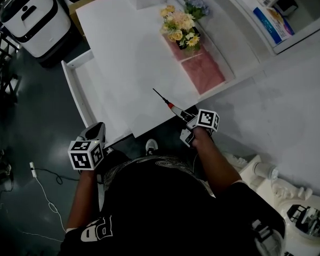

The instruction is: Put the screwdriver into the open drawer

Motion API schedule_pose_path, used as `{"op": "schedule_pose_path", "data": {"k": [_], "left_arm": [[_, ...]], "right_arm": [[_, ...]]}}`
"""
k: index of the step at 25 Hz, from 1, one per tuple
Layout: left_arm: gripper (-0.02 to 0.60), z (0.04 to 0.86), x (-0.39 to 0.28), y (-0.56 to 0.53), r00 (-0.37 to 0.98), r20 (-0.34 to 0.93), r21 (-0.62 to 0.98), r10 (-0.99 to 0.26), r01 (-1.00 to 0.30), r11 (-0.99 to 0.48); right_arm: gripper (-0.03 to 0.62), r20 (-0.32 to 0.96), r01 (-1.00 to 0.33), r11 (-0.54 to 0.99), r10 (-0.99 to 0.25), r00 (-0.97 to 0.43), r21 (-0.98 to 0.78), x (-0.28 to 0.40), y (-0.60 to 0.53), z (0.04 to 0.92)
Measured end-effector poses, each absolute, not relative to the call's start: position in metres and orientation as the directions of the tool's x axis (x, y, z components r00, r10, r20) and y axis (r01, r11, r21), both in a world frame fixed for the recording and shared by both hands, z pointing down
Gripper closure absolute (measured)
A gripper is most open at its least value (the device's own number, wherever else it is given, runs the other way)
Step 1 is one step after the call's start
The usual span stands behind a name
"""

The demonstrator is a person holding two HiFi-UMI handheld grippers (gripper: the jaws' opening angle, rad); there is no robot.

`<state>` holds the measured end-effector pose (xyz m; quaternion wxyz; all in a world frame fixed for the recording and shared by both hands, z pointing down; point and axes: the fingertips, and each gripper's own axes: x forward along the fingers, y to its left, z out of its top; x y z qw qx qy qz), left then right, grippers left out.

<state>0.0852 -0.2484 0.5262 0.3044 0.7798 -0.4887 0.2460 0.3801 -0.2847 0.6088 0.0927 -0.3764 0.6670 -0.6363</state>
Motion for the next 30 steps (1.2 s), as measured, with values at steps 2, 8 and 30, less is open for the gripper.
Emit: {"op": "schedule_pose_path", "data": {"k": [2,8,30], "left_arm": [[0.566,0.526,0.077,-0.248,0.406,0.680,0.238,-0.611,-0.910,-0.340],[0.566,0.524,0.047,-0.249,0.432,0.679,0.246,-0.593,-0.896,-0.371],[0.566,0.524,-0.071,-0.252,0.589,0.650,0.266,-0.481,-0.769,-0.581]], "right_arm": [[0.484,0.358,-0.386,-0.097,-0.627,-0.692,-0.917,0.375,-0.286,0.606],[0.484,0.355,-0.390,-0.104,-0.667,-0.655,-0.915,0.354,-0.288,0.595],[0.484,0.387,-0.400,-0.185,-0.764,-0.516,-0.898,0.206,-0.220,0.586]]}}
